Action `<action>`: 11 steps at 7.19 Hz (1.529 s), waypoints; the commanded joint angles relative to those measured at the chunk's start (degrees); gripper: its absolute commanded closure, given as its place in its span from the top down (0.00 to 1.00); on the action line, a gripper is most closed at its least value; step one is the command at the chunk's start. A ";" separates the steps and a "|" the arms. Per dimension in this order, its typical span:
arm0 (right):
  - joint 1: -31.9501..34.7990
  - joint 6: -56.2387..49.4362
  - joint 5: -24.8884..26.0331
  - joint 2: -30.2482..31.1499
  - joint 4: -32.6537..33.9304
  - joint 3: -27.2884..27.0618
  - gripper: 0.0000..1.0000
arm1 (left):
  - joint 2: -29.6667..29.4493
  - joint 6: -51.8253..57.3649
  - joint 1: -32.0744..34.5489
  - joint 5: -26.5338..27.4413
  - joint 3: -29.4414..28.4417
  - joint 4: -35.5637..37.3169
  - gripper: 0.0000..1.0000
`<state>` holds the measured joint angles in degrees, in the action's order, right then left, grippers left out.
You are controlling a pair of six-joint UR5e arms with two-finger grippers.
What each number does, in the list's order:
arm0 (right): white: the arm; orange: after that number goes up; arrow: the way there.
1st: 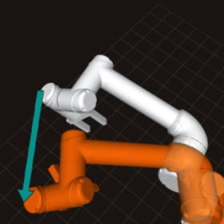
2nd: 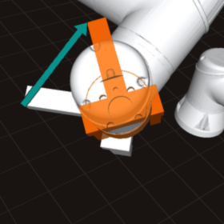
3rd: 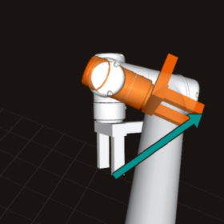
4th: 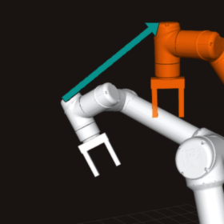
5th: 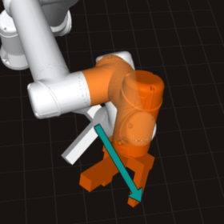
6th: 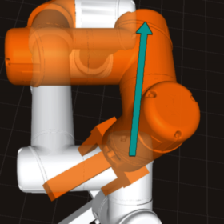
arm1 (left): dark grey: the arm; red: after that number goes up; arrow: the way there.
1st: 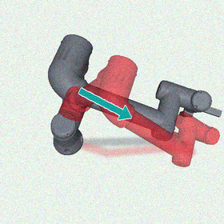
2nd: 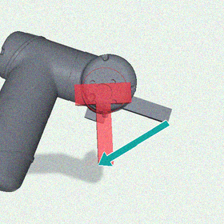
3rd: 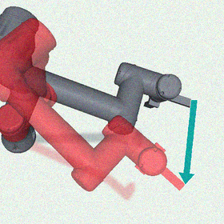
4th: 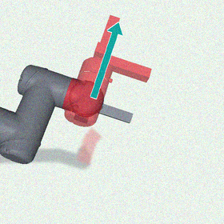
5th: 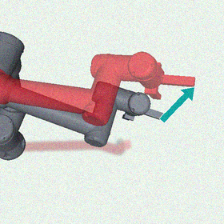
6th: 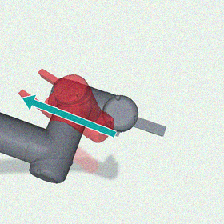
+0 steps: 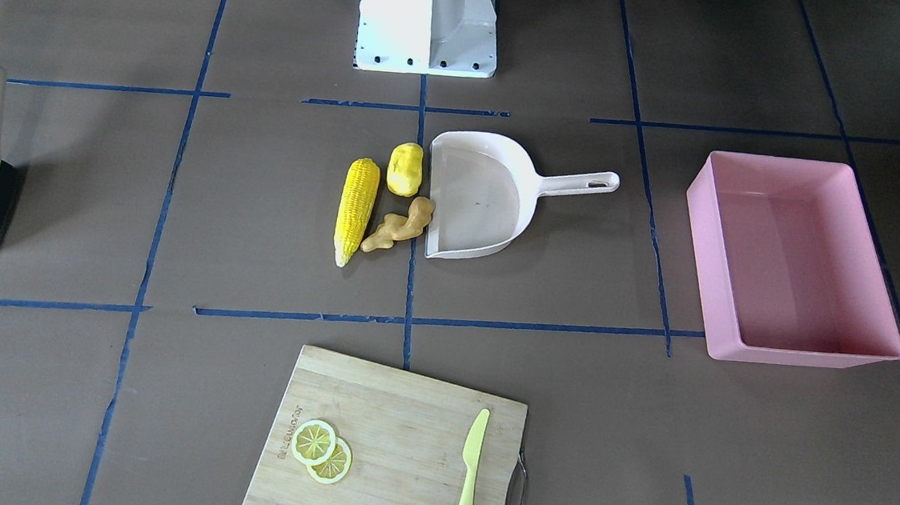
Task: Sweep and dump trash into bin
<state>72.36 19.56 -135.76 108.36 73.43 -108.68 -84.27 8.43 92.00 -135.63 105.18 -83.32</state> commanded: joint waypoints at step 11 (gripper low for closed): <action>-19.98 23.24 9.02 2.55 -17.62 4.71 0.43 | -1.15 -0.34 -8.65 -0.07 1.42 -15.32 1.00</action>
<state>52.34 42.85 -126.76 110.40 55.88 -103.92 -84.81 8.47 86.66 -135.70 105.95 -92.78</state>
